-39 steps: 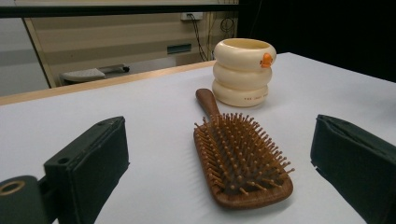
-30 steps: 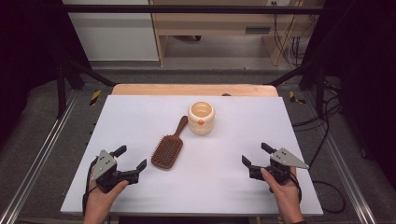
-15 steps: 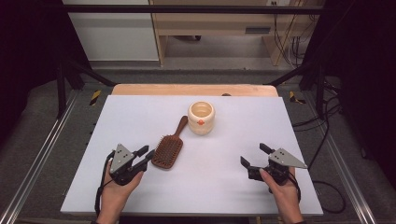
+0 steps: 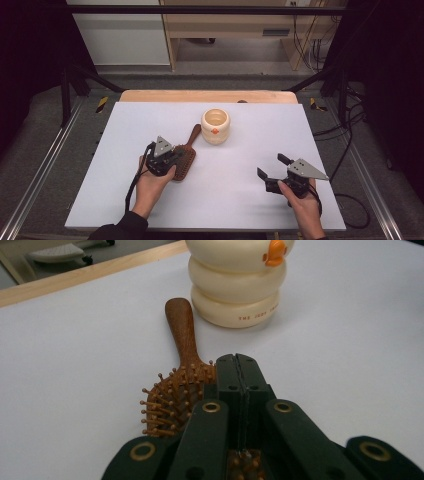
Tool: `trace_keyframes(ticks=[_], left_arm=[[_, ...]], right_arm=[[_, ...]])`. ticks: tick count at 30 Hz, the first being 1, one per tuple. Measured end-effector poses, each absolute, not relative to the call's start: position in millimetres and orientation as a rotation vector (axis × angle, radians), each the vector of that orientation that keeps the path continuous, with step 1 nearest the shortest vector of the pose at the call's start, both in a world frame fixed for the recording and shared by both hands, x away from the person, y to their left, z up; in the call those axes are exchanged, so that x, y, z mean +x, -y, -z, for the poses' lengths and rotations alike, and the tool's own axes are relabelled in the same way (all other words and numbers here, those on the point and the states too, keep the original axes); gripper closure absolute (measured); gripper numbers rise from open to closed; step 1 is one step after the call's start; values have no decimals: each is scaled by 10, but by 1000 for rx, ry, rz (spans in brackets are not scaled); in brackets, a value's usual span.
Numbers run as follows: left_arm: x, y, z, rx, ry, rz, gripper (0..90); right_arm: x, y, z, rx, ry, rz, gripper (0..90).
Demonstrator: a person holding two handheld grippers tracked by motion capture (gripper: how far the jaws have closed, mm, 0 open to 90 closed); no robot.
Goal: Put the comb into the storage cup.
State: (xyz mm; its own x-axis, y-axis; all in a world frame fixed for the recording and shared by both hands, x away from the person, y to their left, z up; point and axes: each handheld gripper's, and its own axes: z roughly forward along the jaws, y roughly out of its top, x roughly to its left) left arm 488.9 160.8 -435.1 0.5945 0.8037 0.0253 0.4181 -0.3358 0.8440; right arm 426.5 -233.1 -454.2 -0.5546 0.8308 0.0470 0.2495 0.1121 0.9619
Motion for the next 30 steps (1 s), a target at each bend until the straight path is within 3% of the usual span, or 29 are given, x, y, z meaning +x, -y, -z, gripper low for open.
trace_keyframes(ticks=[30], left_arm=[[5135,-1447,4492,2014,-1052,-566,895]], right_arm=[[4266,2326,4538,1040,-1883,-1473,89]])
